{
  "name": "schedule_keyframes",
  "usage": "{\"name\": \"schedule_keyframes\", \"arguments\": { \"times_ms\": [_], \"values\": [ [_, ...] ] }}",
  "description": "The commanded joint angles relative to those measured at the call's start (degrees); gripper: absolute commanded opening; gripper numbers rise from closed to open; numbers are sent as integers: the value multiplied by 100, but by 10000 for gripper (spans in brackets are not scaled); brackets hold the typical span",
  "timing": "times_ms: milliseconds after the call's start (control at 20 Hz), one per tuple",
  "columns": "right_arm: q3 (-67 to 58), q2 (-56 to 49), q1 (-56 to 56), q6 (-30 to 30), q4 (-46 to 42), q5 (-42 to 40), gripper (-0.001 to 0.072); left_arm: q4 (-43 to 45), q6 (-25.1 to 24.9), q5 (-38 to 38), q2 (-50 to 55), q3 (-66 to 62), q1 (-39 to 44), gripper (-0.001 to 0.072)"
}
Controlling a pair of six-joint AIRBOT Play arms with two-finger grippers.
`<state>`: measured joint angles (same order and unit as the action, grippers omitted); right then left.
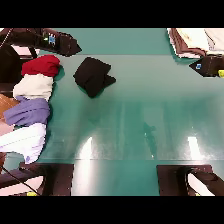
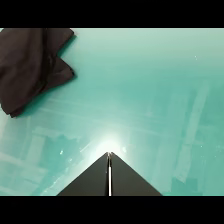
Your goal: Fold the shirts.
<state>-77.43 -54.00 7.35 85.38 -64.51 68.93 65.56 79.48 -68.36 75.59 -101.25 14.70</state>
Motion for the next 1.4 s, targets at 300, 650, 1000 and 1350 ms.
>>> {"name": "schedule_keyframes", "arguments": {
  "times_ms": [300, 650, 1000, 1350],
  "values": [
    [-4, 4, 0, 2, 2, 2, 16, 2, 0, 2, -2, 0, 2, 27],
    [-4, 4, 0, 2, 0, -2, 17, -37, 22, 57, -2, 0, 2, 27],
    [-4, 7, 0, 2, 52, -192, 16, 1130, 400, 1467, 280, 55, -42, 553],
    [-4, 4, 0, 2, 50, -192, 16, 1600, 754, 1283, 2396, 323, -68, 553]
  ]
}}
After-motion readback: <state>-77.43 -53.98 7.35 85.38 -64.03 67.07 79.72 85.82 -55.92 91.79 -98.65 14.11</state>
